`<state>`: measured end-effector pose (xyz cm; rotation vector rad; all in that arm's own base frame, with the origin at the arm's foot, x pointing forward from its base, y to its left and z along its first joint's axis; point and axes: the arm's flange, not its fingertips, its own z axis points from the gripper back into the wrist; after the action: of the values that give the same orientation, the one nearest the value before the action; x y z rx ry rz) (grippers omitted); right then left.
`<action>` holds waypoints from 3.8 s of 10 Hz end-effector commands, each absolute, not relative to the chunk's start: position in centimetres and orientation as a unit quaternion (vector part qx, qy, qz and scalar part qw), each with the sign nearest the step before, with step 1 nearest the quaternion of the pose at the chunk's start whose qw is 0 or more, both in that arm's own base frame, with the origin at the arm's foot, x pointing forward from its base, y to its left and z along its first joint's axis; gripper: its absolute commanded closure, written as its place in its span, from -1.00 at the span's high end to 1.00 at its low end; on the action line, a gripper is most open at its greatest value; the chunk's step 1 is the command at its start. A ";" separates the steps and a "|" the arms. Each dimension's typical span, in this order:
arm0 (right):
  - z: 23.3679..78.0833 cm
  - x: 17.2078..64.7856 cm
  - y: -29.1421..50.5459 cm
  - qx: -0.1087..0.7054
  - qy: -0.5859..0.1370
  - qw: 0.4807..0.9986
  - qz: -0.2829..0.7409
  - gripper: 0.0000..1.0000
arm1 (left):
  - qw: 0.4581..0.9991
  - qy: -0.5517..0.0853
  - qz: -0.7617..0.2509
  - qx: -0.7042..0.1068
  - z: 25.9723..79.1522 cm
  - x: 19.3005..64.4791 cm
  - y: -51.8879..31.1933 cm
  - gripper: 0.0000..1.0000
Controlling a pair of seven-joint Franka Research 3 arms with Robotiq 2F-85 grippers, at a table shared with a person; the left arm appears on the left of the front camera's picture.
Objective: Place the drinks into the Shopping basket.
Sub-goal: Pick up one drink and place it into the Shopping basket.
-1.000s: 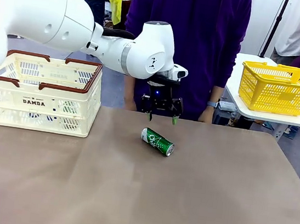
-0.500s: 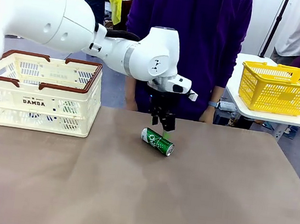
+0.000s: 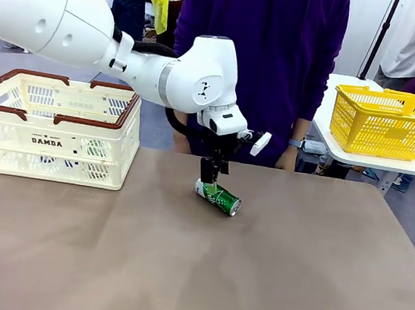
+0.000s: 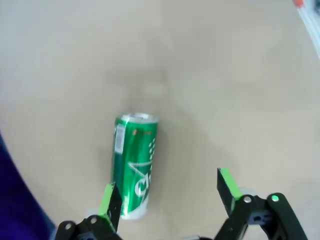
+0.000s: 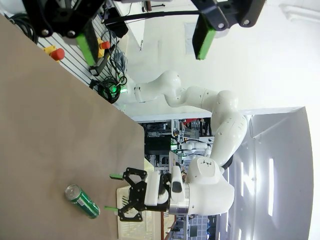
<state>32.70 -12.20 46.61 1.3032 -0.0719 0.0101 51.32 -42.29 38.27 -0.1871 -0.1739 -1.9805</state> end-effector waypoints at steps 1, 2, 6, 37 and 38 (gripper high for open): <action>47.0 32.6 -12.2 0.607 -0.030 0.794 0.003 1.00 | 0.436 -0.043 -0.891 -0.124 38.6 51.1 -40.6 1.00; 47.0 32.6 -12.2 0.607 -0.030 0.794 0.003 1.00 | 0.542 -0.073 -0.834 -0.079 38.3 51.3 -42.3 1.00; 47.0 32.6 -12.2 0.607 -0.030 0.794 0.003 1.00 | 0.518 -0.073 -0.848 -0.090 38.1 51.4 -42.2 1.00; 47.0 32.6 -12.2 0.607 -0.030 0.794 0.003 1.00 | 0.592 -0.080 -0.797 -0.090 38.8 56.0 -39.5 -1.00; 47.0 32.6 -12.2 0.607 -0.030 0.794 0.003 1.00 | 0.623 -0.097 -0.772 -0.082 42.7 54.4 -38.3 -1.00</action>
<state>32.70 -12.20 46.60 1.3033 -0.0716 0.0100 57.26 -40.09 38.44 -0.2045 -0.1979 -1.8896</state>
